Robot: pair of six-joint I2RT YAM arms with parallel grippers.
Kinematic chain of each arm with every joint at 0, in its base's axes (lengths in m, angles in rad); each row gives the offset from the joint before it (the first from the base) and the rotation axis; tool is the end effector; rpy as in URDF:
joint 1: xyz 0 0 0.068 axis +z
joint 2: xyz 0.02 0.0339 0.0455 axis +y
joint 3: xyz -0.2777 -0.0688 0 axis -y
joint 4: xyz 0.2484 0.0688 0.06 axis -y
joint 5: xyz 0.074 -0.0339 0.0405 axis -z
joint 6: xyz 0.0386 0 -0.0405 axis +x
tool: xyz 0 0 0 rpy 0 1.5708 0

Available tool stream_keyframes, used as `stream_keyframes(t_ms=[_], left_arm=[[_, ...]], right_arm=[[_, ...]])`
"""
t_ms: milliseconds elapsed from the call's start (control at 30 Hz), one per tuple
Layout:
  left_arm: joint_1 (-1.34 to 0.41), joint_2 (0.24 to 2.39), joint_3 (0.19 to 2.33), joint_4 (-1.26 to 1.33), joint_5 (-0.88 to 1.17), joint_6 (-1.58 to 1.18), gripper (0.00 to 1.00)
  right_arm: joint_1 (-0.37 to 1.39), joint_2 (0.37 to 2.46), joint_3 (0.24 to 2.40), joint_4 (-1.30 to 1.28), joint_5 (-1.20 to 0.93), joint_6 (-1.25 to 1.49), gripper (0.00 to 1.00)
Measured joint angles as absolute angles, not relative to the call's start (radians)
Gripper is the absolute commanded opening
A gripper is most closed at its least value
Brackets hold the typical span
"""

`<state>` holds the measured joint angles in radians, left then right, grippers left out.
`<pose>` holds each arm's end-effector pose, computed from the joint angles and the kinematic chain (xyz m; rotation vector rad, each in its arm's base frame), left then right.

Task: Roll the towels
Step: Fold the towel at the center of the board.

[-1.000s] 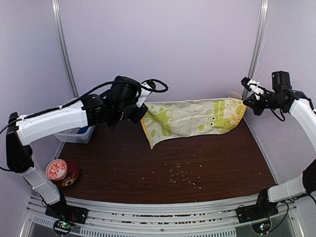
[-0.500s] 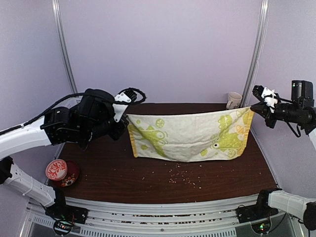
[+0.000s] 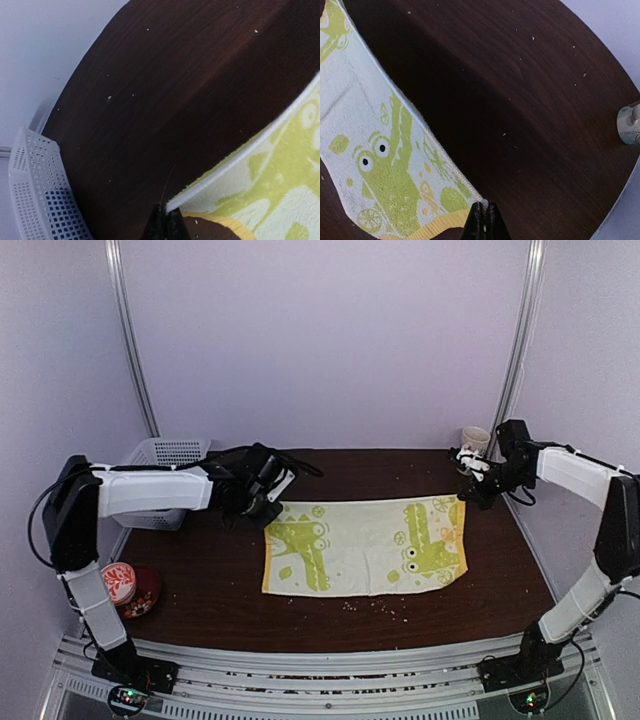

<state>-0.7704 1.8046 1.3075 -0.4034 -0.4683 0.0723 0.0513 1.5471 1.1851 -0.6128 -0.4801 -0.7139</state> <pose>0.2982 -0.2651 0.2329 0.7832 2.2249 0.2469 0.3264 0.0346 0.2697 -1.0689 2.1704 0.3174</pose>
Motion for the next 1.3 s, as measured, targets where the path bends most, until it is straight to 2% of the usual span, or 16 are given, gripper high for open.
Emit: stream_keyframes(t_ms=[167,333,567,800,1033,1300], left_arm=[[-0.727,2.106,1.571,-0.394,-0.433,0.132,0.0],[-0.703,2.197,1.645,-0.379,-0.454,0.17,0.0],[-0.677,2.193,1.629,-0.305,-0.516,0.204,0.0],[-0.665,2.157,1.514,-0.216,-0.53,0.234,0.0],[-0.664,2.013,1.325,-0.138,-0.475,0.257,0.0],[-0.67,1.877,1.22,-0.103,-0.377,0.261,0.0]], right_arm=[[0.076,1.87,1.351,-0.542,-0.381,-0.669,0.0],[0.101,1.999,1.424,-0.5,-0.296,-0.643,0.0],[0.125,1.998,1.444,-0.429,-0.247,-0.623,0.0],[0.127,1.963,1.42,-0.367,-0.236,-0.65,0.0],[0.127,1.866,1.33,-0.409,-0.31,-0.797,0.0],[0.127,1.782,1.263,-0.508,-0.371,-0.927,0.0]])
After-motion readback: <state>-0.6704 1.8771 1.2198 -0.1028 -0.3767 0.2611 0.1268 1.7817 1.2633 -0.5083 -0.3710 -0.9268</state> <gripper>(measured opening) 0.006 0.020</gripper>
